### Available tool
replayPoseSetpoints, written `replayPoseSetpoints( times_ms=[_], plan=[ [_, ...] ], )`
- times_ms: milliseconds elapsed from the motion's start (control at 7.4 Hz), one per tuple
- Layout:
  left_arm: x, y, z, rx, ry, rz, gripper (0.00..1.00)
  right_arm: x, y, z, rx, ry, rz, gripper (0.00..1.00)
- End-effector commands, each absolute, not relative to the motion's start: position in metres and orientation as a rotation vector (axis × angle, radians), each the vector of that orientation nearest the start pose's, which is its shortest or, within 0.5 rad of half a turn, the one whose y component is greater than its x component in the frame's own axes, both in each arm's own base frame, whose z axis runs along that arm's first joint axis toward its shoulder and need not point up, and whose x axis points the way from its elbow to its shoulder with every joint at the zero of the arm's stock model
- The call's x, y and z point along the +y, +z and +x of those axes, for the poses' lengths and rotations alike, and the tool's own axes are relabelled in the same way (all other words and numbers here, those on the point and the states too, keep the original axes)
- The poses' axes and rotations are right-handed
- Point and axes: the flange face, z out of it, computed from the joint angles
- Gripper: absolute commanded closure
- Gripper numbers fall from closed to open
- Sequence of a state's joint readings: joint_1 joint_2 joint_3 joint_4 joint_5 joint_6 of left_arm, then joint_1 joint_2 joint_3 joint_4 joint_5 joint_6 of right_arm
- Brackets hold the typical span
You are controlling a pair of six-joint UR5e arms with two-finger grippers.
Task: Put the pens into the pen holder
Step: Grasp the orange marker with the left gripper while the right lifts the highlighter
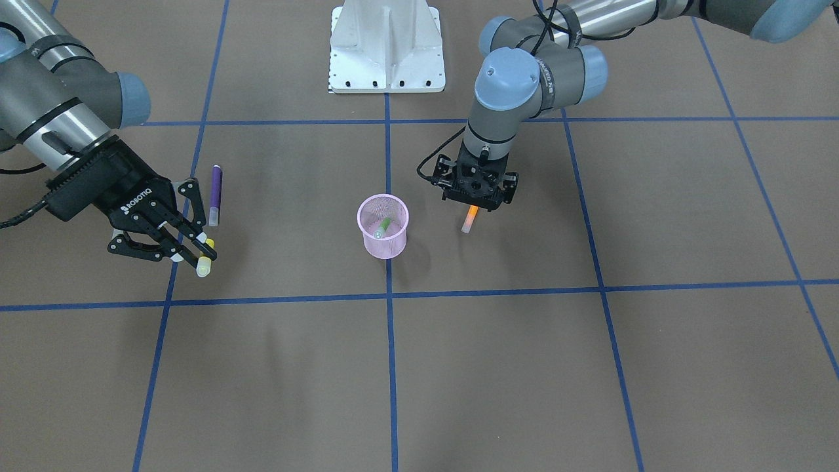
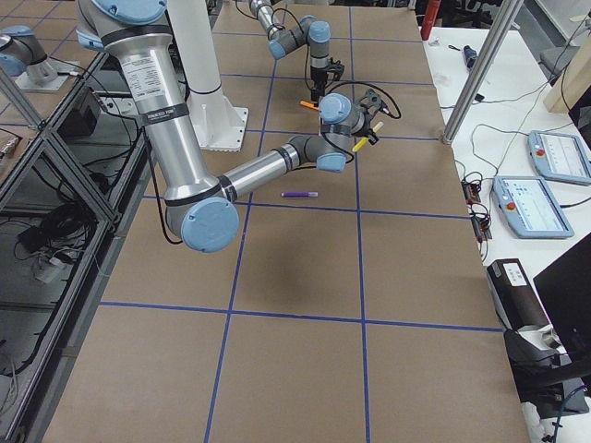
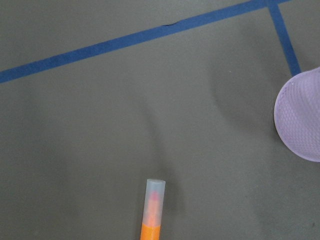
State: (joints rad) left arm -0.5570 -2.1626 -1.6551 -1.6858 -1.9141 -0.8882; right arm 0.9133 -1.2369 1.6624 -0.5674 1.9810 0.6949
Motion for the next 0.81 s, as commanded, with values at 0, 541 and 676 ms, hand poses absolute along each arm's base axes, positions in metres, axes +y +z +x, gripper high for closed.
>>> replayPoseSetpoints(
  times_ms=[0, 541, 676],
  plan=[
    [-0.448, 0.275, 0.530, 0.812, 0.252, 0.178, 0.17, -0.528, 0.306, -0.308, -1.160, -0.277, 0.890, 1.00],
    [-0.453, 0.291, 0.542, 0.819, 0.255, 0.181, 0.28, -0.527, 0.296, -0.317, -1.171, -0.286, 0.894, 1.00],
    [-0.453, 0.292, 0.542, 0.816, 0.255, 0.179, 0.35, -0.527, 0.293, -0.319, -1.175, -0.279, 0.896, 1.00]
  ],
)
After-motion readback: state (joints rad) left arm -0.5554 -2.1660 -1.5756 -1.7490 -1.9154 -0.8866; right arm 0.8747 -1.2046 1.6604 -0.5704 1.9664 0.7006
